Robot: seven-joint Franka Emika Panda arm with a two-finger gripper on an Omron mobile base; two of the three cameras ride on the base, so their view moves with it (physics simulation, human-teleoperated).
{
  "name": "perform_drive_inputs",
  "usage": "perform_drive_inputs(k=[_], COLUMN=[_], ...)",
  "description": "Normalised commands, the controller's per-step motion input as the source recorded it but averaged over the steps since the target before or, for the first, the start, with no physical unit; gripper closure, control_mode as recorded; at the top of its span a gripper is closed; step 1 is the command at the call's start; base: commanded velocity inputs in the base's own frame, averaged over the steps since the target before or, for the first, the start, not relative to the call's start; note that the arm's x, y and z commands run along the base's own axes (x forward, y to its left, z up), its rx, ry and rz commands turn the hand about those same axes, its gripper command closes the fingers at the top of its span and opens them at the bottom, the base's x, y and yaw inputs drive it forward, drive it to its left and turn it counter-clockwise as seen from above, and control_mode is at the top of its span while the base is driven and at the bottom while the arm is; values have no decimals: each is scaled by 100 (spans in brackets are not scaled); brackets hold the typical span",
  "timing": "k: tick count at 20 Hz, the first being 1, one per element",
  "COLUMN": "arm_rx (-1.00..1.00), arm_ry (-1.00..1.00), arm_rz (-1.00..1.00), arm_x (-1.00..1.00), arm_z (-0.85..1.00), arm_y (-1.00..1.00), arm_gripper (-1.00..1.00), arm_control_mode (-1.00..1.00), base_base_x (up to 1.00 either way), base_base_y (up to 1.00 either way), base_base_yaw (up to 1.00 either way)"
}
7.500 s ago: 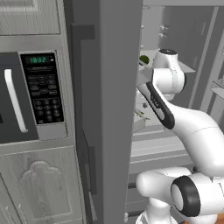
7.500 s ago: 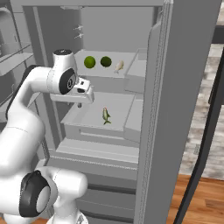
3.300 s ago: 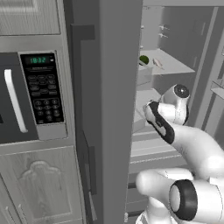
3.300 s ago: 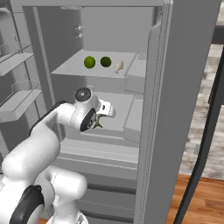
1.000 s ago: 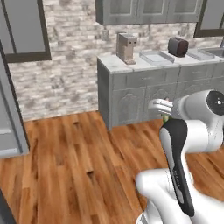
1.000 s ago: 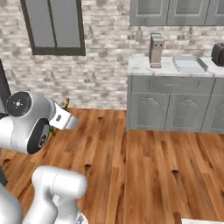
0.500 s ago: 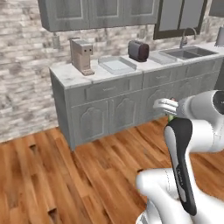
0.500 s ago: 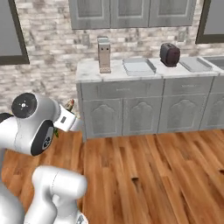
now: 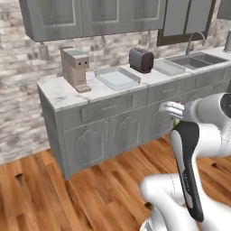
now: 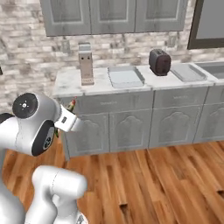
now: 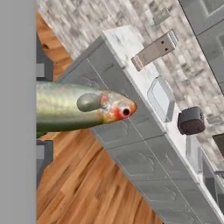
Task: Place one lime and one fish in each tupperware on the nearby counter, to pack two identical lunches.
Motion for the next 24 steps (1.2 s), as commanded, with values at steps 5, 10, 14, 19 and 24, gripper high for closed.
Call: perform_drive_inputs(k=[5, 10, 14, 19, 24], arm_rx=[0, 0, 0, 0, 0], arm_ry=[0, 0, 0, 0, 0], arm_rz=[0, 0, 0, 0, 0], arm_x=[0, 0, 0, 0, 0], arm_z=[0, 0, 0, 0, 0], arm_y=[0, 0, 0, 0, 0], arm_gripper=[100, 100, 100, 100, 100], arm_control_mode=[100, 100, 100, 100, 100], base_base_x=[100, 100, 100, 100, 100], base_base_y=[-51, -62, -19, 0, 1], base_base_yaw=[1, 0, 2, 14, 20])
